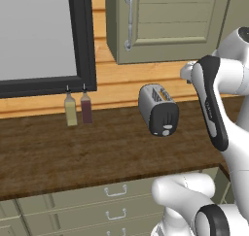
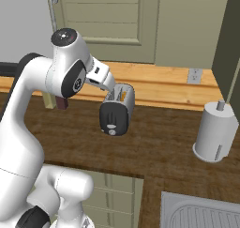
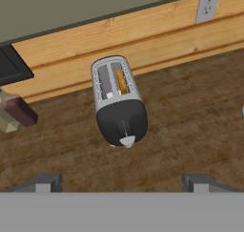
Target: Start the toaster. Once the lever pops up, take the bread to the plate on the dining counter.
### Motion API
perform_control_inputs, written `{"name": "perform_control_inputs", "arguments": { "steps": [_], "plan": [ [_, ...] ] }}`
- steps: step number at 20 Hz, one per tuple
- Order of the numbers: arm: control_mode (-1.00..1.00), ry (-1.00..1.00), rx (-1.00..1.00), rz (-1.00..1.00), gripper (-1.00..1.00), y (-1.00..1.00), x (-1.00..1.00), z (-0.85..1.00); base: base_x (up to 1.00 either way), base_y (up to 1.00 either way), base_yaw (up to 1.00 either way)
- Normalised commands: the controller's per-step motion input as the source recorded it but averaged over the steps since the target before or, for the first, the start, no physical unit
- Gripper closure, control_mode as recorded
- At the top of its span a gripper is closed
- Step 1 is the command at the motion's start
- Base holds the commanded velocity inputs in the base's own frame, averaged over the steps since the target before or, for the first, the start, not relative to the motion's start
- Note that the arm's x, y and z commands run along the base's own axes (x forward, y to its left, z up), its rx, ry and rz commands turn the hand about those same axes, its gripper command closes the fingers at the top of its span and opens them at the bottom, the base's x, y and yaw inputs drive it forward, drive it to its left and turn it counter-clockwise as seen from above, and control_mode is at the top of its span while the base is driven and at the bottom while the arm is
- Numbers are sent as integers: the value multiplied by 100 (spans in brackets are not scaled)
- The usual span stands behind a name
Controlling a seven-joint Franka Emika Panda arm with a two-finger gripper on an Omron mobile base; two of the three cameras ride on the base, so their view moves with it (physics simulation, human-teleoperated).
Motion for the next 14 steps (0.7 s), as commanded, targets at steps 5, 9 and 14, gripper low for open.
{"name": "perform_control_inputs", "arguments": {
  "steps": [5,9,14],
  "plan": [
    [-100,0,0,0,-100,0,0,0,0,0,0],
    [-100,0,0,0,-100,0,0,0,0,0,0],
    [-100,0,0,0,-100,0,0,0,0,0,0]
  ]
}}
